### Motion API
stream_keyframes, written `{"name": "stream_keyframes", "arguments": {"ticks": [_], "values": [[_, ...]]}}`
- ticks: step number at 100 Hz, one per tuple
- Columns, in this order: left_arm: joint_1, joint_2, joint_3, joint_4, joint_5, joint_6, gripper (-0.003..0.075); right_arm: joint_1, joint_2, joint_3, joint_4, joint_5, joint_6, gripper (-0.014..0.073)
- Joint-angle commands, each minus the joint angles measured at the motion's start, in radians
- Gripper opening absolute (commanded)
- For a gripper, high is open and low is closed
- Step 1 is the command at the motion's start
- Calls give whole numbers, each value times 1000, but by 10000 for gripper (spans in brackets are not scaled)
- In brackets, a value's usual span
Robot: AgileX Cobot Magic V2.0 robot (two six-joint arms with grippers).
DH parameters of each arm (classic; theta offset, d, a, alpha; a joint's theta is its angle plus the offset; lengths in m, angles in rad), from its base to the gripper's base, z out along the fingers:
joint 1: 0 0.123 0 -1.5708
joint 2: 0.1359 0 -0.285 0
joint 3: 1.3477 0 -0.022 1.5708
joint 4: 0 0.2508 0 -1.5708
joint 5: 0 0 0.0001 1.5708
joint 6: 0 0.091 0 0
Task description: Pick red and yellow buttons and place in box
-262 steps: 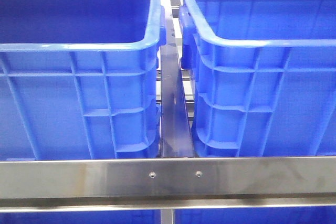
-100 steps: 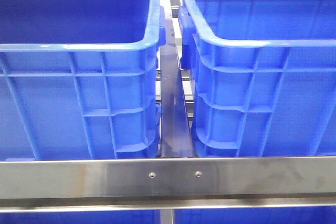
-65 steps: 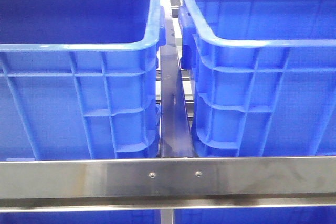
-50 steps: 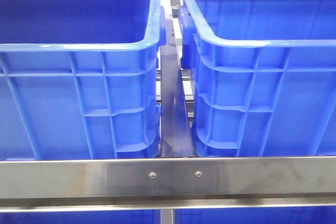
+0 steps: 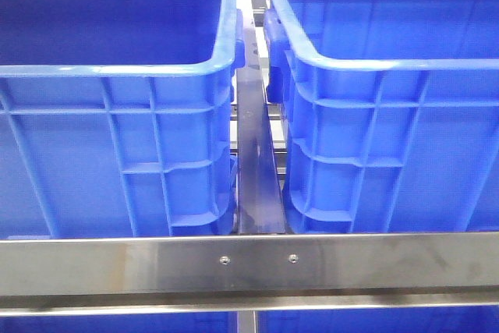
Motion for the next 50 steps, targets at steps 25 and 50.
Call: {"name": "stream_keyframes", "arguments": {"ticks": [25, 50], "values": [[-6, -31, 54, -1, -85, -8, -20, -61, -60, 139, -335, -262, 346, -69], [-6, -31, 54, -1, -85, -8, -20, -75, -191, 168, -339, -103, 346, -69]]}}
